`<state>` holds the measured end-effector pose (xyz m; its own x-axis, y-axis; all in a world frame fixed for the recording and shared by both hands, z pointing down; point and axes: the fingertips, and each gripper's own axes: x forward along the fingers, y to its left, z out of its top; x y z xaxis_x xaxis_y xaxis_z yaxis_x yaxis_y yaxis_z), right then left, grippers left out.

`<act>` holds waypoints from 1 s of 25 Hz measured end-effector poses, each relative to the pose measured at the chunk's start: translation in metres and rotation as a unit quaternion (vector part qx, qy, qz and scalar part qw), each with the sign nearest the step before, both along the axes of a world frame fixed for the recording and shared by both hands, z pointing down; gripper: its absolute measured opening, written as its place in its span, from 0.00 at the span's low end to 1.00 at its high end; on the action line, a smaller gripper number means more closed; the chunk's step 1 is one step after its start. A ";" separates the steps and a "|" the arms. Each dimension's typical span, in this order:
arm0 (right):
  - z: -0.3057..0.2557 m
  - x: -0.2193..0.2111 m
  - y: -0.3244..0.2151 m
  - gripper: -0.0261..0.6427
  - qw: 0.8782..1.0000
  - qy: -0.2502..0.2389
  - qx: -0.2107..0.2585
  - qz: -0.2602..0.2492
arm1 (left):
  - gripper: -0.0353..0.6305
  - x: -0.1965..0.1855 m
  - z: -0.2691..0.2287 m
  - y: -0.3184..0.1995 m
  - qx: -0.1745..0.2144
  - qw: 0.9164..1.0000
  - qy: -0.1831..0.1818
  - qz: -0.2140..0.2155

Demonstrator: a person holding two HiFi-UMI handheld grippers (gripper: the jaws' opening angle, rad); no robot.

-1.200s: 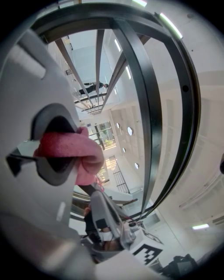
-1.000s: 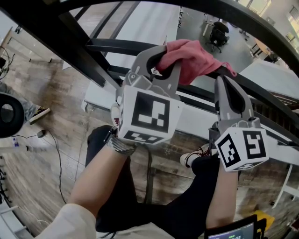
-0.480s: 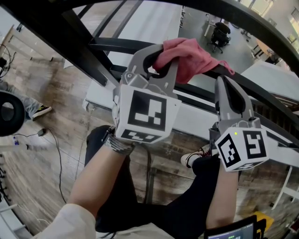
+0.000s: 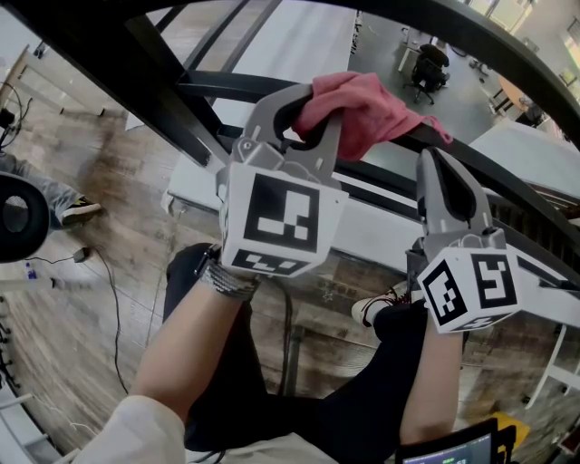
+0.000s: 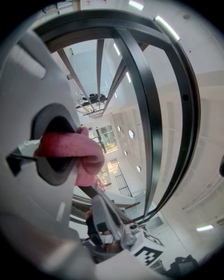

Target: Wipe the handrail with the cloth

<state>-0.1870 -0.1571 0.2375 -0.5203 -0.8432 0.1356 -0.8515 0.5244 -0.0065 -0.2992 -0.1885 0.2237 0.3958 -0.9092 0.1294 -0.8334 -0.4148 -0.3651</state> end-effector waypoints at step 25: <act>0.002 -0.006 -0.001 0.04 1.000 0.002 -0.002 -0.007 | 0.10 -0.020 0.000 -0.002 -0.001 1.000 0.001 -0.023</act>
